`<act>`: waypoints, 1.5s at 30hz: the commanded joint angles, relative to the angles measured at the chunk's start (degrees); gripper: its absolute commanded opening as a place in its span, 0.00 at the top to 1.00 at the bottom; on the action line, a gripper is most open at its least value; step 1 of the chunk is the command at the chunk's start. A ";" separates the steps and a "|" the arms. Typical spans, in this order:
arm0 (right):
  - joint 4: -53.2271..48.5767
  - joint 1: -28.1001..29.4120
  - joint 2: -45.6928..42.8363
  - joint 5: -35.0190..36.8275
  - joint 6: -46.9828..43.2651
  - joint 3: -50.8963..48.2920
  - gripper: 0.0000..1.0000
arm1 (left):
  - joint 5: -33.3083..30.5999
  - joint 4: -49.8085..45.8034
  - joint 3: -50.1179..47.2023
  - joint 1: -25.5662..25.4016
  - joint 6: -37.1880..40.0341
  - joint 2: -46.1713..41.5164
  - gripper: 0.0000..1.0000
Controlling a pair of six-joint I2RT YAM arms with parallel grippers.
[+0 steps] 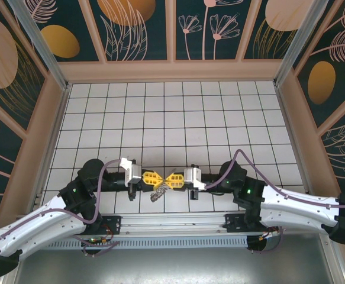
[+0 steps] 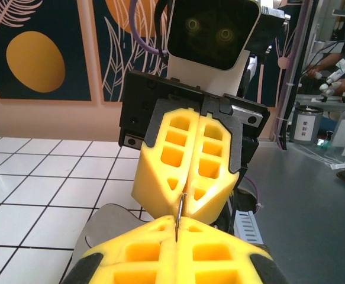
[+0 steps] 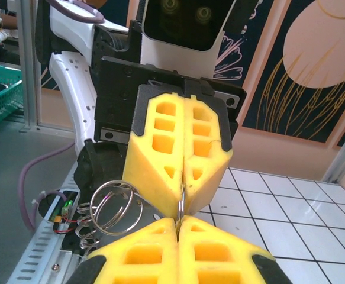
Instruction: Put the keys on the keyring
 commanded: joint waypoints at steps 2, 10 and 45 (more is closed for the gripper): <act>-3.27 -0.52 1.35 5.01 -1.37 4.21 1.00 | -1.43 0.36 1.26 -0.57 1.41 0.19 0.99; -22.01 -0.59 5.14 9.05 -6.10 14.61 1.00 | -8.50 -12.10 7.61 -1.07 6.14 5.70 0.80; -17.66 -1.22 2.78 2.60 -3.20 12.85 0.88 | -0.20 9.72 -1.33 -1.07 -0.30 0.01 1.00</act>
